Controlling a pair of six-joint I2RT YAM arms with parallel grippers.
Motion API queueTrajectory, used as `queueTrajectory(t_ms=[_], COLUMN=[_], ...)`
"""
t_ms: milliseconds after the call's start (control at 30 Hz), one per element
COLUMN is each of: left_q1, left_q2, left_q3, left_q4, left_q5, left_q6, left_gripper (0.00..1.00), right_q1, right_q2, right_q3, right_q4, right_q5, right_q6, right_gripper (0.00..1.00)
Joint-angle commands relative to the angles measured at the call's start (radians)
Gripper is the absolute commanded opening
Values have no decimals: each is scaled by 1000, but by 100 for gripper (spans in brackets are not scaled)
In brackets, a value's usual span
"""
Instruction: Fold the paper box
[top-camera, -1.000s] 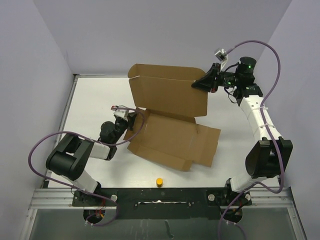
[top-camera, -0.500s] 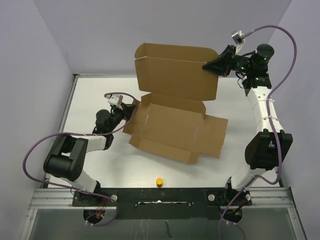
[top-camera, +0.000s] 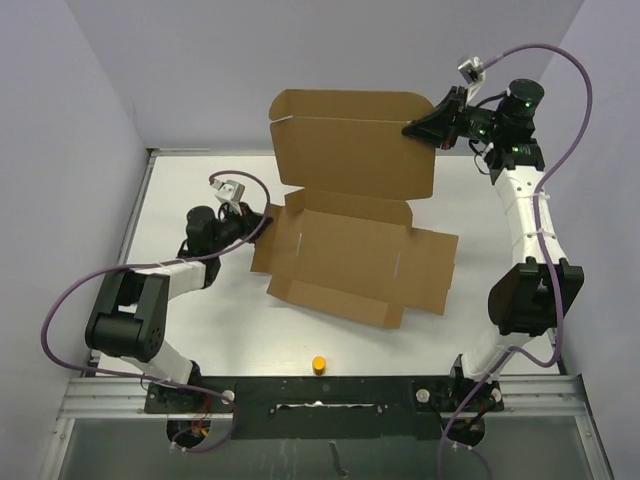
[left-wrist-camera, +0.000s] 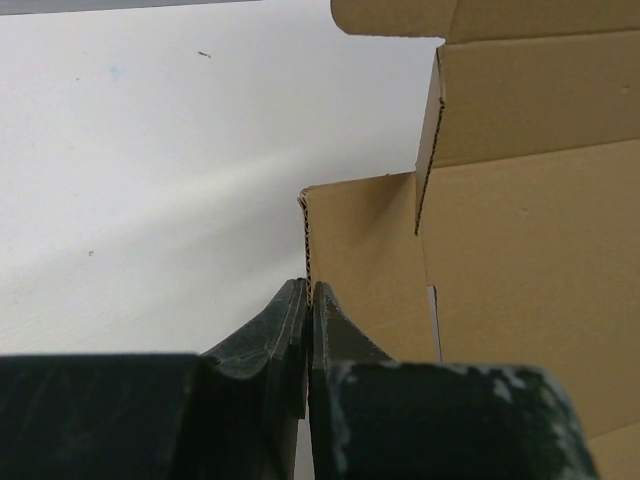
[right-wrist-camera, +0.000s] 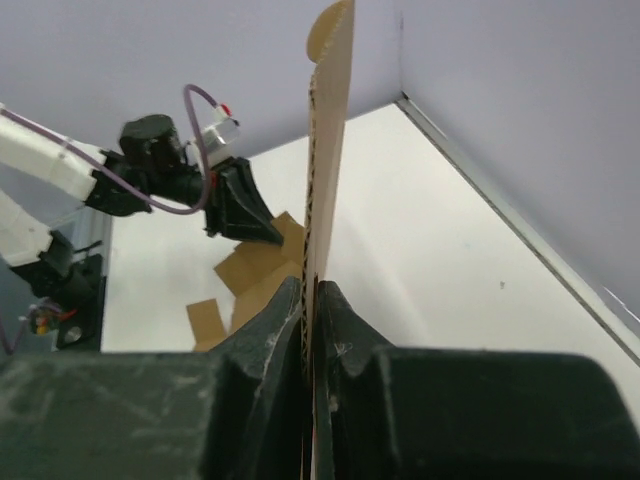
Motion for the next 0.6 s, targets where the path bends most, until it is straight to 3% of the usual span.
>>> queueTrajectory(t_ms=[0,133,267,400,500,567], left_q1=[6,25,102,197,215,212], left_q2=[-86,-85,-67,-61,-57,-29], left_q3=[20,35,62,118,232,319], left_q4=[3,43,115,239,179,139], left_q5=[59,85,144,249,307,367], left_q6=[25,8,-145,-310,-308,-289], left_gripper=[0,0,35,56,75,82], right_q1=[25,24,21,19,18,19], right_q2=[-64,-104,-119,-101,-93,-95], right_q3=[107,22,22,67,78,77], right_q4=[-569,-549,-498,-469,-407,-363], right_q5=[166,174,164,147,116,100], right_q6=[-531,-552,-515,-477,-420,-380], right_gripper=[0,0,0,0,0,0])
